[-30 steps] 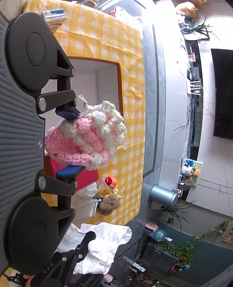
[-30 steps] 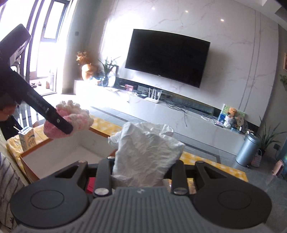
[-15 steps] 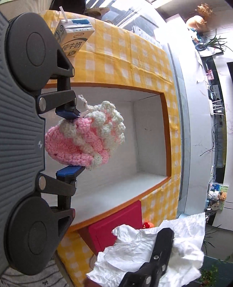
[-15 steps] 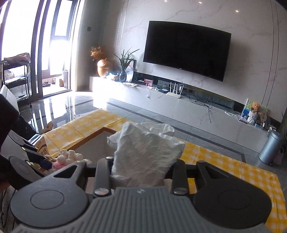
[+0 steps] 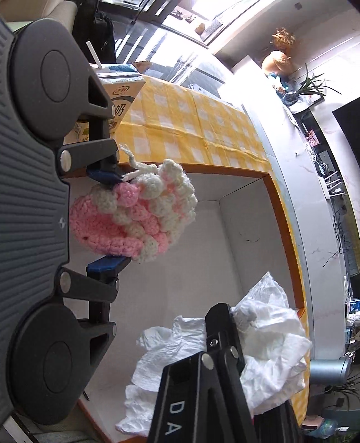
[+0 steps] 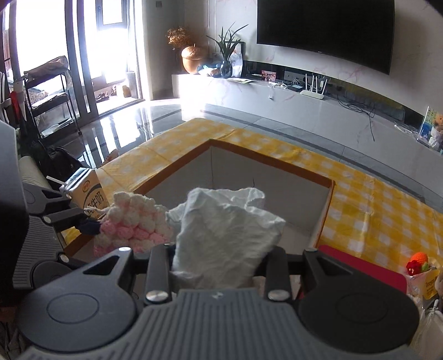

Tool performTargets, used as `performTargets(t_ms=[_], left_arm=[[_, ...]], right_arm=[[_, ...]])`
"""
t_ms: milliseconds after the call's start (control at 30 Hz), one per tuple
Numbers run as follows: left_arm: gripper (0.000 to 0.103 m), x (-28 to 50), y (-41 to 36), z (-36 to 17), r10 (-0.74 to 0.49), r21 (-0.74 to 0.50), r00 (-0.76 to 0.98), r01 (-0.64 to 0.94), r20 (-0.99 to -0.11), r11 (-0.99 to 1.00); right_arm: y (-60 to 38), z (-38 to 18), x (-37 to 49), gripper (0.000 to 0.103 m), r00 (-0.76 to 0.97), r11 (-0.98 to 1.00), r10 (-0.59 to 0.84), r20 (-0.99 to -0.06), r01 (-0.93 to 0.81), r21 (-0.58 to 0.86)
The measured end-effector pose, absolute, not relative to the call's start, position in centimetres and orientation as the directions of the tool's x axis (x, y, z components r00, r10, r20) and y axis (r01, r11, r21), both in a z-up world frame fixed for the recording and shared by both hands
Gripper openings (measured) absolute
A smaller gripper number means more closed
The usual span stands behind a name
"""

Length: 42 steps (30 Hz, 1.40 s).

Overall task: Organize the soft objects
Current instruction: 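Carry both items over the white box and release the pouch from the left tool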

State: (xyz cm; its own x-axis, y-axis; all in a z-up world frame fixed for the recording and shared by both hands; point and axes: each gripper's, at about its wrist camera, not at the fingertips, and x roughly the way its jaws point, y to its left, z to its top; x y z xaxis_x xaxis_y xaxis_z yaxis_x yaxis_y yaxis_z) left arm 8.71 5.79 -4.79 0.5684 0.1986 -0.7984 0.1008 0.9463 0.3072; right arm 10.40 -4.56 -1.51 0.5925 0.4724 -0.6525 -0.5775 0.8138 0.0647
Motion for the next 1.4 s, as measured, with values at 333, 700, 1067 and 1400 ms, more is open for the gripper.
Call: performTargets(t_ms=[333, 700, 1067, 1400], left_arm=[[0.098, 7.3, 5.5, -5.1, 0.089, 0.258, 0.643, 0.174, -0.761, 0.950], [0.101, 6.4, 8.8, -2.4, -0.015, 0.110, 0.715, 0.129, -0.699, 0.986], [0.101, 5.7, 13.0, -0.5, 0.047, 0.026, 0.750, -0.040, -0.660, 0.999], [0.101, 5.6, 12.8, -1.3, 0.140, 0.133, 0.738, -0.068, -0.660, 0.989]], right_arm=[[-4.7, -1.6, 10.1, 0.033, 0.581, 0.813, 0.458, -0.673, -0.579, 0.054], [-4.1, -2.0, 10.4, 0.034, 0.554, 0.816, 0.448, -0.702, -0.574, 0.068], [-0.8, -4.2, 11.2, 0.034, 0.456, 0.793, 0.360, -0.814, -0.610, 0.009], [1.7, -7.0, 12.5, 0.035, 0.417, 0.819, 0.273, -0.867, -0.574, -0.019]])
